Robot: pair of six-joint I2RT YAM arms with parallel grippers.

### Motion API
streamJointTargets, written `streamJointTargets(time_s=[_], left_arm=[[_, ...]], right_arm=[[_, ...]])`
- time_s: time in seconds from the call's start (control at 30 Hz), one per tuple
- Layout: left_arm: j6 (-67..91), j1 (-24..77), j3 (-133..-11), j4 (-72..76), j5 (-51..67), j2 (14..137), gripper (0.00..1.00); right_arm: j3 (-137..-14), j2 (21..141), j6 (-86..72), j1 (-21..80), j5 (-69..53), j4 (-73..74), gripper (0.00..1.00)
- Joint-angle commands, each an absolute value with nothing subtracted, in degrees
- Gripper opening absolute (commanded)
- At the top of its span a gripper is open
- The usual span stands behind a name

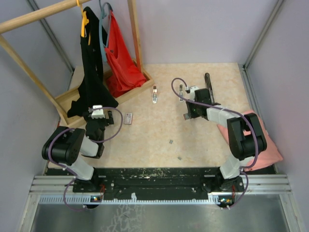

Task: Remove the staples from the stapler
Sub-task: Place the staple in the staple box, then pick up the staple from the center of the board.

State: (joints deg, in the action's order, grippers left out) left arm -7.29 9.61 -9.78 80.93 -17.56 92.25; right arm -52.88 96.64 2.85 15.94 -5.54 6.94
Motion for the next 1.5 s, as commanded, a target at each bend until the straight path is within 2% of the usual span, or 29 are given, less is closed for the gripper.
streamJointTargets(time_s=[0.0,0.2,0.33,0.53,0.7,0.9,1.2,1.47], left_arm=[[-6.3,9.3,-10.5,82.3,-17.6,92.4,1.00],[-6.3,9.3,-10.5,82.3,-17.6,92.4,1.00],[-6.3,9.3,-10.5,82.3,-17.6,92.4,1.00],[-6.3,9.3,-10.5,82.3,-17.6,92.4,1.00],[-6.3,9.3,-10.5,82.2,-17.6,92.4,1.00],[-6.3,9.3,-10.5,82.2,-17.6,92.4,1.00],[-6.3,9.3,-10.5,82.3,-17.5,92.4,1.00],[-6.3,9.3,-10.5,82.2,-17.6,92.4,1.00]], right_arm=[[-56.0,90.0,4.6,16.0,-5.4,6.2,0.26],[-57.0,84.6,8.7,16.0,-8.9,8.0,0.33],[-58.1,81.8,14.1,16.2,-14.5,13.7,0.46],[-54.9,75.3,21.8,16.5,-23.4,22.6,0.58],[-51.4,70.0,29.9,18.3,-30.8,28.0,0.62],[-49.4,67.5,35.6,24.5,-33.3,29.8,0.67],[-43.6,62.8,41.7,25.6,-41.1,29.6,0.79],[-40.9,60.9,47.8,26.7,-46.0,30.4,0.85]])
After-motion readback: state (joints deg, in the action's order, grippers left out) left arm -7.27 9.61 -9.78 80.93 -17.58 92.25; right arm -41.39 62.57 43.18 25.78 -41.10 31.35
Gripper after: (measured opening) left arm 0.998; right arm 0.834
